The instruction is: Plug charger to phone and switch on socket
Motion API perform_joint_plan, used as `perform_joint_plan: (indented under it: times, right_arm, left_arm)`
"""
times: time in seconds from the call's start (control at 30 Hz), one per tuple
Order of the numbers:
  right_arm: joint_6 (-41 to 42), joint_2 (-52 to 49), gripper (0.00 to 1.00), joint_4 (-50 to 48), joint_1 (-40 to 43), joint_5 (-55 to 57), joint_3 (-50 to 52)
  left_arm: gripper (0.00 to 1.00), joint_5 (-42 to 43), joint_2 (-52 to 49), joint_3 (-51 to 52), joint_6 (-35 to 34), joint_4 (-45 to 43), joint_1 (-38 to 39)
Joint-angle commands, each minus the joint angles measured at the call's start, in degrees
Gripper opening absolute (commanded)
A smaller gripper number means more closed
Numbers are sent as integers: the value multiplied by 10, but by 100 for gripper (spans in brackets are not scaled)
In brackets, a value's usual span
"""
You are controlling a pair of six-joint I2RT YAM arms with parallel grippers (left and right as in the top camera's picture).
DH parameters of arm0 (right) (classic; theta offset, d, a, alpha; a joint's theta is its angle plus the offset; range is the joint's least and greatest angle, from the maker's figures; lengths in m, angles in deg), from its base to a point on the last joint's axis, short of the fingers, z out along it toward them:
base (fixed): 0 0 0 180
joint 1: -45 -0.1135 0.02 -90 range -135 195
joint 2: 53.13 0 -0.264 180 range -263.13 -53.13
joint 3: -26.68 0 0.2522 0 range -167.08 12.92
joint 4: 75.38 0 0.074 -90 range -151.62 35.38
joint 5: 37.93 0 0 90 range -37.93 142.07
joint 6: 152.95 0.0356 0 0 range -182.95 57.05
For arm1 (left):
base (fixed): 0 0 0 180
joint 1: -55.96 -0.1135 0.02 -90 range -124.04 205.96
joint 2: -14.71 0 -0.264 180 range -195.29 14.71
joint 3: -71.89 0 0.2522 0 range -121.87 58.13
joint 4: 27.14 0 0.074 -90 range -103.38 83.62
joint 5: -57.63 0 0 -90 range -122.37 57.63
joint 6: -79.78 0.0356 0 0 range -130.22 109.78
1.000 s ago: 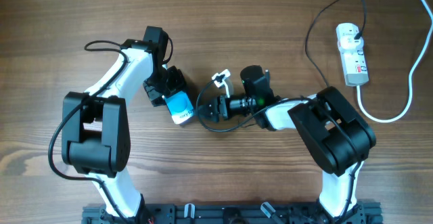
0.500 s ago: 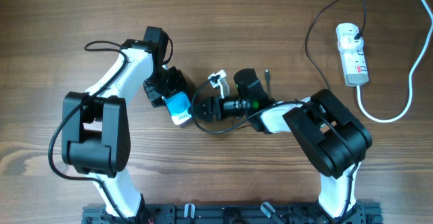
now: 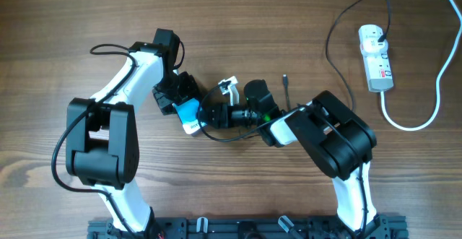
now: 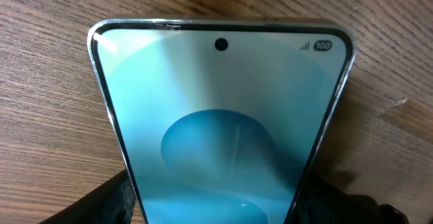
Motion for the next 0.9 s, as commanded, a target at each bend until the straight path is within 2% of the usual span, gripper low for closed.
perform_joint_plan:
  times: [0.0, 0.13, 0.2, 0.4, 0.53, 0.67, 0.73, 0.87]
  right_arm:
    - [12, -14, 45, -3, -20, 20, -16]
    - [12, -14, 41, -3, -29, 31, -16]
    - [13, -14, 33, -10, -29, 30, -17]
    - [20, -14, 32, -16, -32, 31, -17]
    - [24, -14, 27, -18, -36, 39, -17]
    - [24, -14, 16, -18, -38, 52, -17]
    - [24, -14, 8, -18, -38, 56, -17]
    - [24, -14, 4, -18, -38, 59, -17]
  left_arm:
    - [70, 2, 17, -13, 12, 3, 3]
    - [70, 2, 17, -13, 12, 3, 3]
    - [71, 2, 17, -13, 12, 3, 3]
    - [70, 2, 17, -13, 12, 3, 3]
    - [71, 2, 17, -13, 12, 3, 3]
    - [72, 1, 17, -13, 12, 3, 3]
    - [74, 1, 17, -13, 13, 2, 3]
    - [98, 1, 17, -13, 13, -2, 3]
